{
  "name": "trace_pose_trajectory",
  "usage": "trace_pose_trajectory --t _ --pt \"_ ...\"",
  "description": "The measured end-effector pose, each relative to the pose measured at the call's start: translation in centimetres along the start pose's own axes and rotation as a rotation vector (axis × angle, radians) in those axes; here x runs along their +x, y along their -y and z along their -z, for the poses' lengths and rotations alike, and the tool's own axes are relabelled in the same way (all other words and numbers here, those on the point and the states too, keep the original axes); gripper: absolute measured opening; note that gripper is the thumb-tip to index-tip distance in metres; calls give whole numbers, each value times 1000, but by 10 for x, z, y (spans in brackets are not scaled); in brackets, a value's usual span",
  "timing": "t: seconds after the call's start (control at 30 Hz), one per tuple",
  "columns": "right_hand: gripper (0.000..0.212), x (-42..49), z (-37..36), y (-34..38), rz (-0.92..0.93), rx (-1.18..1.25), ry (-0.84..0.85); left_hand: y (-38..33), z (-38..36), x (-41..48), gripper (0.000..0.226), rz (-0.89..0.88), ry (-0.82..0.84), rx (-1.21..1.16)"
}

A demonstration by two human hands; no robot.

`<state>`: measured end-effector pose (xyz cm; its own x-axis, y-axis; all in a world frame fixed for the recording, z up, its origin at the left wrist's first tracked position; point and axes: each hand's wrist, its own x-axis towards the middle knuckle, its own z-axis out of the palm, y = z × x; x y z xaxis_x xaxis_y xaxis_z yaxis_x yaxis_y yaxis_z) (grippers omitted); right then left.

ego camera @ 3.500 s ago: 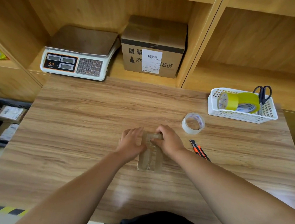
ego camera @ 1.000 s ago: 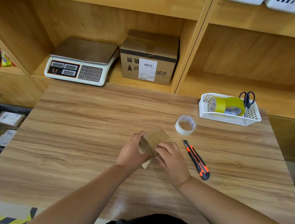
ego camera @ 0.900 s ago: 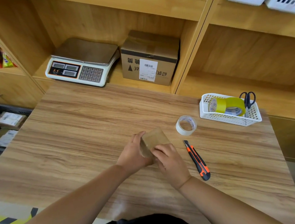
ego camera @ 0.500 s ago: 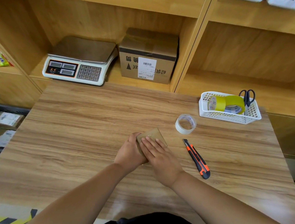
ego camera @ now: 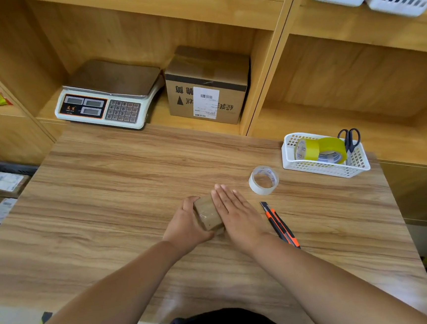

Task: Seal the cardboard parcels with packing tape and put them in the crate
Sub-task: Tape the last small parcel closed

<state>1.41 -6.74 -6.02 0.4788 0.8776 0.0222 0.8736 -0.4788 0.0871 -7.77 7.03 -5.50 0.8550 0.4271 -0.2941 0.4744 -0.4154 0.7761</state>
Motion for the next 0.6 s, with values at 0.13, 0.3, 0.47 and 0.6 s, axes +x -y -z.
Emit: trace_pose_trajectory --t 0.13,0.3,0.47,0.6 --pt "64 -6 -3 2 -31 6 -32 2 -1 1 90 9 9 -12" --pt "63 -13 -7 3 -59 52 -52 1 -1 -2 91 -5 24 -8" --pt "81 -14 -5 5 -56 117 -27 2 -2 -2 81 -4 56 -92" --pt "99 -14 -5 4 -64 119 11 2 -2 5 41 11 -3 -161"
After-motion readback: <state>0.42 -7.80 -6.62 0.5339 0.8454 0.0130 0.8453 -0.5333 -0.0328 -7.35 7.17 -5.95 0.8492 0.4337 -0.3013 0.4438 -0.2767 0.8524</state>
